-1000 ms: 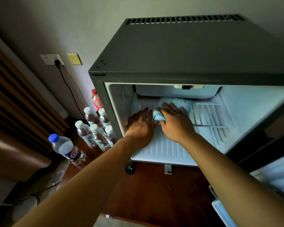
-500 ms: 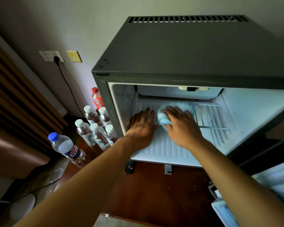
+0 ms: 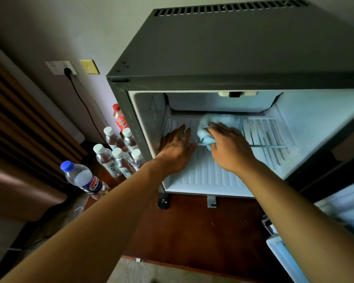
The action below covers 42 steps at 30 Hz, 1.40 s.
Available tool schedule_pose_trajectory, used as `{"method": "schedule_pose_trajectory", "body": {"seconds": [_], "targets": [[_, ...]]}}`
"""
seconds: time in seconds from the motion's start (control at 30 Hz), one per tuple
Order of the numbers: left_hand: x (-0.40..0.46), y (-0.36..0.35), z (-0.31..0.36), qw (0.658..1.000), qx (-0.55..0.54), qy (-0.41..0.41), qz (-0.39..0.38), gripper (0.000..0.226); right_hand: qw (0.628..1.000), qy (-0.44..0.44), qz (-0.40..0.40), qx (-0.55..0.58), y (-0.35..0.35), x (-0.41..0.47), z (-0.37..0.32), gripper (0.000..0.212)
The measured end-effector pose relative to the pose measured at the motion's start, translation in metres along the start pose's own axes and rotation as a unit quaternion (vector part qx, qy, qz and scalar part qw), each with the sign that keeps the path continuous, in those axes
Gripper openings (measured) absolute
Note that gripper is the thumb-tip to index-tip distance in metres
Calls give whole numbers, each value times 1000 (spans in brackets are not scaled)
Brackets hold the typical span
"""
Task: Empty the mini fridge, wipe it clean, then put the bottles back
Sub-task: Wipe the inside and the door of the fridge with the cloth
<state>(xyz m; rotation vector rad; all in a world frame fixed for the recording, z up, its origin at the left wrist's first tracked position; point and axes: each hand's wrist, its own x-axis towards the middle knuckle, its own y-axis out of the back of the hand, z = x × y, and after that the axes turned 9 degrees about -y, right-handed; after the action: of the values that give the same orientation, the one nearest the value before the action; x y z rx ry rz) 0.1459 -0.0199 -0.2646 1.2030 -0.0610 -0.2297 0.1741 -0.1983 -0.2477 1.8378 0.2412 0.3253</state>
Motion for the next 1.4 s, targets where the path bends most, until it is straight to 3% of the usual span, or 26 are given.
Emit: {"method": "schedule_pose_trajectory", "body": {"seconds": [0.17,0.3,0.47,0.9,1.13,1.4], "targets": [[6,4,8,993,-91,46,54,59,997,15,79,-2,2,-45,0,40],[11,8,13,990,-60,3,126,53,997,-3,76,-18,6,-43,2,32],[24,5,5,995,-11,-20,97,55,997,4,-2,-80,3,-25,6,59],[30,-2,1,993,49,-29,107,47,998,-23,-24,-54,2,26,9,55],[30,0,2,995,40,-21,91,46,999,-30,-34,-12,6,-11,8,50],[31,0,4,995,25,-24,92,46,999,-15,-3,-44,4,-39,9,56]]}}
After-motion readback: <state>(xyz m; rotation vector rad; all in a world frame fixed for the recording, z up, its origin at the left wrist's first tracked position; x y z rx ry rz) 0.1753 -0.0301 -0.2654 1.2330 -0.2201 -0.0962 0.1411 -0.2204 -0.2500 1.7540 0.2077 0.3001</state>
